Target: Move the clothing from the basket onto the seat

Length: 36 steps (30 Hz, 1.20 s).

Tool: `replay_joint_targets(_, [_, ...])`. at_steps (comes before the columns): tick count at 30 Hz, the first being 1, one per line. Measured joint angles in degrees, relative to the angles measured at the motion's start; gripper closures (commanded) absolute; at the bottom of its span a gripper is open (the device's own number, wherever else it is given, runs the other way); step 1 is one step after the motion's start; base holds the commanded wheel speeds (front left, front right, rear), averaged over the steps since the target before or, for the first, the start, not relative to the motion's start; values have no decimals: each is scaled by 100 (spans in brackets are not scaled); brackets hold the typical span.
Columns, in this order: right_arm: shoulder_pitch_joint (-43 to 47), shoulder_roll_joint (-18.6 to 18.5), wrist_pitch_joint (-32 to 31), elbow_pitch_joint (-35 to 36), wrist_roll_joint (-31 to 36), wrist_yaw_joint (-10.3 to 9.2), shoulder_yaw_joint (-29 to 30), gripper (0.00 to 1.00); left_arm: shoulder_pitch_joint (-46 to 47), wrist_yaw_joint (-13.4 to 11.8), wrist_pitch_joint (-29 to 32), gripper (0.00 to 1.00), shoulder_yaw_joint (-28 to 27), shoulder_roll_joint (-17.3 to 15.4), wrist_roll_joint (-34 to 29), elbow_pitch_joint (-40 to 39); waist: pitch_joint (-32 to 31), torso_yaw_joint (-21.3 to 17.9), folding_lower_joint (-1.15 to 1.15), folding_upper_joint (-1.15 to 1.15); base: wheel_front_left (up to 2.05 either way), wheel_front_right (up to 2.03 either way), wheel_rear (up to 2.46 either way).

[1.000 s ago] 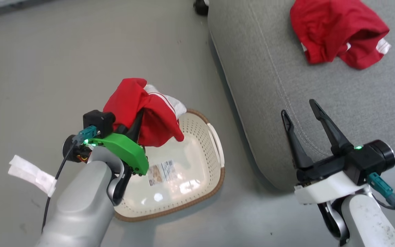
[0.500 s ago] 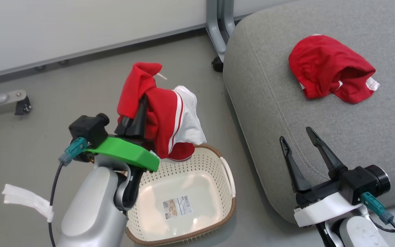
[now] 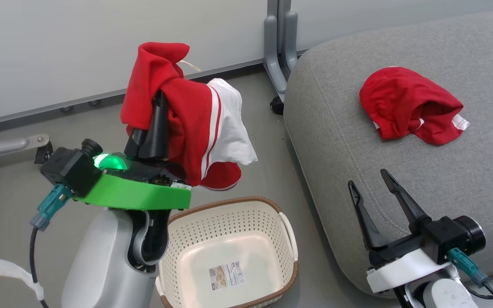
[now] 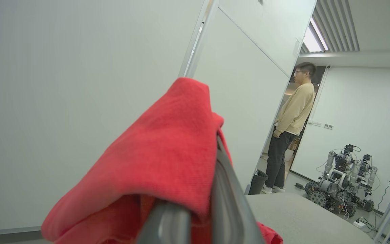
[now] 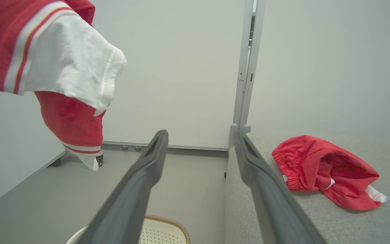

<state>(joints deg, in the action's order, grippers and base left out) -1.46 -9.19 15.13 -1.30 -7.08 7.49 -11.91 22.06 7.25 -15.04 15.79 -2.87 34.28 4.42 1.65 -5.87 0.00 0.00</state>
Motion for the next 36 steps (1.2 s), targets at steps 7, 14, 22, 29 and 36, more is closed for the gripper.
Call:
replay_joint_targets(7, [10,14,0,-19,8,0,-19,0,-16,-258,-5,100,174,2,396,-545,-73,15,0,0,0,0,0])
replay_joint_targets(14, [20,8,0,-30,7,0,-68,0,-65,-371,-9,100,620,5,550,-751,-126,3,0,0,0,0,0])
replay_joint_targets(22, [20,0,0,-59,-13,0,-191,0,-154,-431,-9,100,980,8,708,-896,-165,-72,0,0,0,0,0])
replay_joint_targets(29, [20,-10,0,-60,-20,0,-200,0,-158,-469,-9,100,992,8,710,-898,-142,-94,0,0,0,0,0])
replay_joint_targets(36, [-37,-16,0,171,-159,0,-467,0,-157,-471,-10,100,962,7,710,-884,-88,-76,0,0,0,0,0])
